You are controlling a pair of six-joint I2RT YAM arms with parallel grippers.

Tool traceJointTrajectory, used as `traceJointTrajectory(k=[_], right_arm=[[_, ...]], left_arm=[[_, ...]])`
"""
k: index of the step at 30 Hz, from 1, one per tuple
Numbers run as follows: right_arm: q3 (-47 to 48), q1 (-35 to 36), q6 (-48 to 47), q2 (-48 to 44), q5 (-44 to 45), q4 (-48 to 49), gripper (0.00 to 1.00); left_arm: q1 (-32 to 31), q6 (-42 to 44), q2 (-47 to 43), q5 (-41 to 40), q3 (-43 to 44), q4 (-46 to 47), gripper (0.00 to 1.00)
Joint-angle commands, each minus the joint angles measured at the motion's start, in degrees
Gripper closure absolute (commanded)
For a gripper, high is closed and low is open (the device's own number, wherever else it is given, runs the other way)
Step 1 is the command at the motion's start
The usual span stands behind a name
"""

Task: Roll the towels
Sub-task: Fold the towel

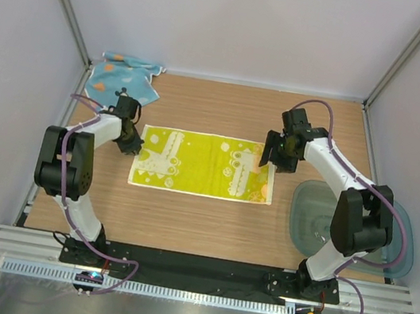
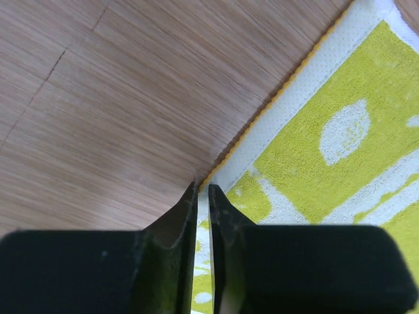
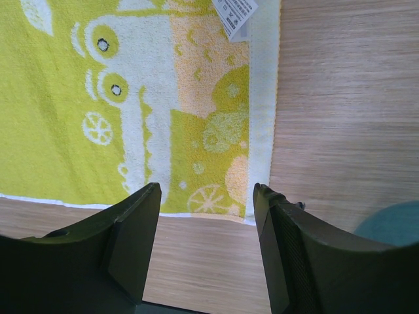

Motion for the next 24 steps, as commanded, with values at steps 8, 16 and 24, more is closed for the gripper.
traceJointTrajectory(k=[8,16,24], right_arm=[[0.52,0.26,-0.81,-2.06,-0.18,-0.10,0.35],[0.79,0.25,-0.73,-2.23,-0.10,-0.54,0.35],[-4.83,0.34,1.73,-5.39,5.26,-1.42,0.32]], left_arm=[[1.00,1.57,-0.92,-8.30,3.79,-5.19,1.00],[1.79,1.22,-2.77,-8.31,4.14,-6.68,0.98],[-3.21,-2.38,-14.26,-6.55,-0.95,-12.92,0.52]])
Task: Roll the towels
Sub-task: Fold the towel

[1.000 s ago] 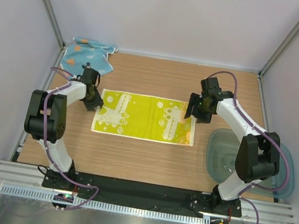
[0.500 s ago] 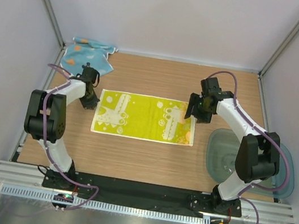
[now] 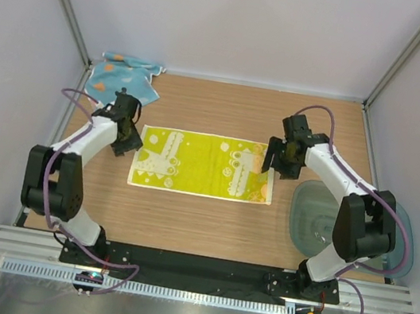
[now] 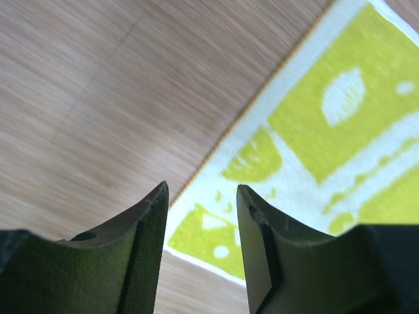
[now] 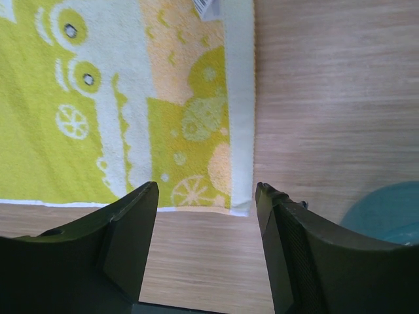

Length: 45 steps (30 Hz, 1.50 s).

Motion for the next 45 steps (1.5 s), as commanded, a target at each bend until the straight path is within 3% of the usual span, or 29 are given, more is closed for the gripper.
traceJointTrajectory(k=[1,6,11,25,36,41,45], right_arm=[[-3.72,0.32,2.02,-4.67,3.89,-1.10,0.32],[-9.52,0.58,2.90,-6.70,3.28,0.75,0.32],[-10.85,1.37,3.34,-6.79,3.36,1.28,0.32],[-8.12,1.73,1.76,-5.82,4.33,-1.00,0.32],[-6.72,1.73,1.14,-4.33,3.72,-1.62,0.33],[-6.63,1.64,1.32,-4.33,2.93,-1.80,0.33],[-9.17,1.73,4.99,-4.50,-0.30,0.92,0.32]], left_arm=[[-1.77,-3.62,-8.18,0.86,-4.75,-4.55,0.51],[-2.30,-5.83,-16.10,6.30,-13.73,-4.03,0.51],[-2.56,-7.67,-19.44,6.49,-19.00,-4.38,0.54],[-2.74,-6.27,-13.74,4.82,-19.98,2.47,0.54],[-2.74,-6.19,-10.75,3.15,-20.42,5.46,0.61],[-2.65,-6.19,-10.83,2.71,-20.51,5.73,0.73],[-2.65,-5.92,-11.09,2.45,-19.81,5.64,0.94]])
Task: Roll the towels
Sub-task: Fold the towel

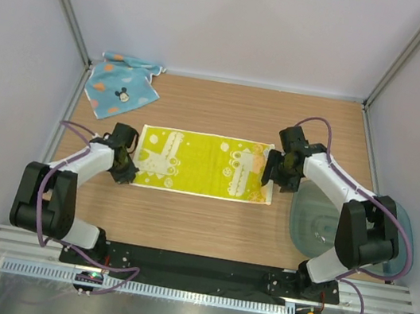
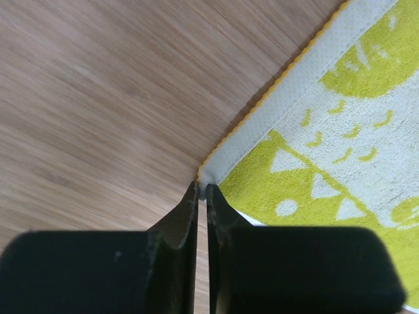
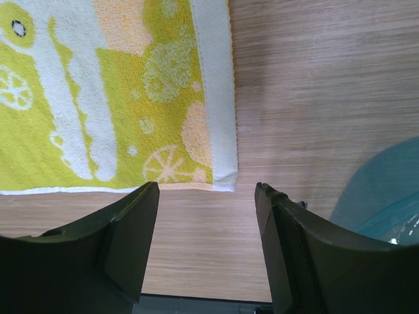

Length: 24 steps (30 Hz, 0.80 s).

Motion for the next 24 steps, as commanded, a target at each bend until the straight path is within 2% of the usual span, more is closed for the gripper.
traceJointTrajectory(k=[1,2,6,10,19,24], right_arm=[[-2.20,0.15,3.22,-0.44,-3.47,2.63,0.33],[-3.00,0.15,3.92,-0.61,-3.39,3.07,0.32],[-6.95,0.24,7.44,-2.10,2.49,4.56,0.33],[-9.06,0.24,9.55,-2.37,2.95,4.57,0.35],[-10.48,0.15,11.40,-0.62,1.62,7.47,0.48],[-10.21,0.24,11.66,0.88,0.40,8.17,0.62]], left_arm=[[-0.12,0.20,0.56,-1.34,1.00,1.53,0.97],[-0.12,0.29,0.03,-1.25,1.18,1.44,1.00],[-0.20,0.46,-1.98,-2.04,1.27,0.83,1.00],[-0.12,-0.07,-4.80,-3.53,1.18,-0.23,1.00],[-0.20,0.11,-5.69,-2.65,1.62,-0.84,1.00],[-0.12,0.02,-4.90,-2.57,1.71,-1.11,1.00]])
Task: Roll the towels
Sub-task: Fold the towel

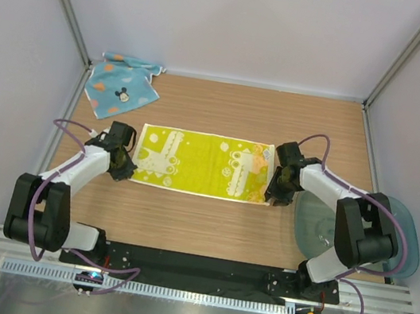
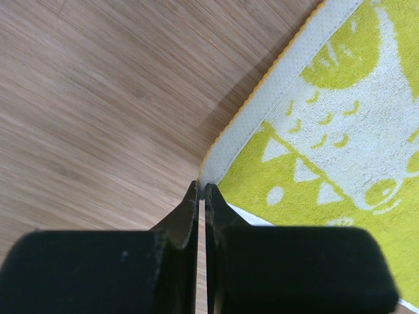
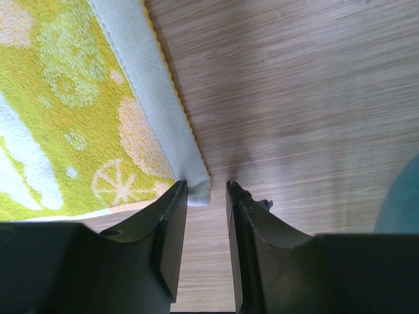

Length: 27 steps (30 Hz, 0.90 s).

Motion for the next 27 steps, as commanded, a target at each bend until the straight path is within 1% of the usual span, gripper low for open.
traceJointTrajectory(k=[1,3,7,8,9,13,17,18,20,21,23,24,26,27], right_arm=[[0.19,0.24,1.04,0.77,-0.61,1.90,0.63],[-0.07,0.24,1.12,0.77,-1.31,1.90,0.64],[-0.69,0.33,1.21,-0.10,-1.58,1.55,0.61],[-0.69,0.33,1.21,-0.28,-1.58,1.46,0.61],[-0.95,0.33,1.21,-0.46,-3.41,1.46,0.61],[-1.56,0.24,1.47,-0.72,-4.21,1.90,0.60],[-2.01,0.33,1.48,-0.28,-4.92,2.78,0.64],[-2.09,0.33,1.48,-0.28,-5.18,2.78,0.70],[-2.27,0.33,1.48,-0.54,-5.89,3.22,0.74],[-2.36,0.42,1.48,-0.72,-5.97,3.31,0.79],[-2.36,0.33,1.39,-0.90,-6.06,3.22,0.83],[-2.27,0.42,1.21,-1.07,-6.15,3.31,0.87],[-2.01,0.33,1.04,-1.34,-6.06,2.96,0.92],[-1.57,0.33,0.86,-1.42,-5.98,2.70,0.97]], left_arm=[[-0.09,-0.04,-0.06,-0.99,1.62,-0.52,1.00],[-0.09,-0.13,-0.24,-1.17,1.36,-0.69,1.00],[-0.18,-0.31,-0.51,-1.17,1.18,-0.69,1.00],[-0.18,-0.31,-0.68,-1.17,1.09,-0.78,1.00],[-0.10,-0.39,-0.77,-1.08,1.00,-0.78,1.00],[-0.10,-0.48,-0.77,-0.99,0.92,-0.78,1.00],[-0.18,-0.48,-1.21,-0.90,0.74,-0.87,1.00],[-0.10,-0.48,-1.29,-0.90,0.74,-1.04,1.00],[-0.09,-0.57,-1.47,-0.99,0.56,-1.05,1.00],[-0.18,-0.57,-1.65,-0.90,0.48,-1.13,1.00],[-0.18,-0.57,-1.91,-0.99,0.30,-1.22,1.00],[-0.10,-0.74,-2.09,-0.82,0.13,-1.22,1.00],[-0.10,-0.75,-3.05,-0.73,0.04,-1.57,1.00],[-0.09,-1.18,-3.58,-0.73,-0.14,-1.83,1.00]])
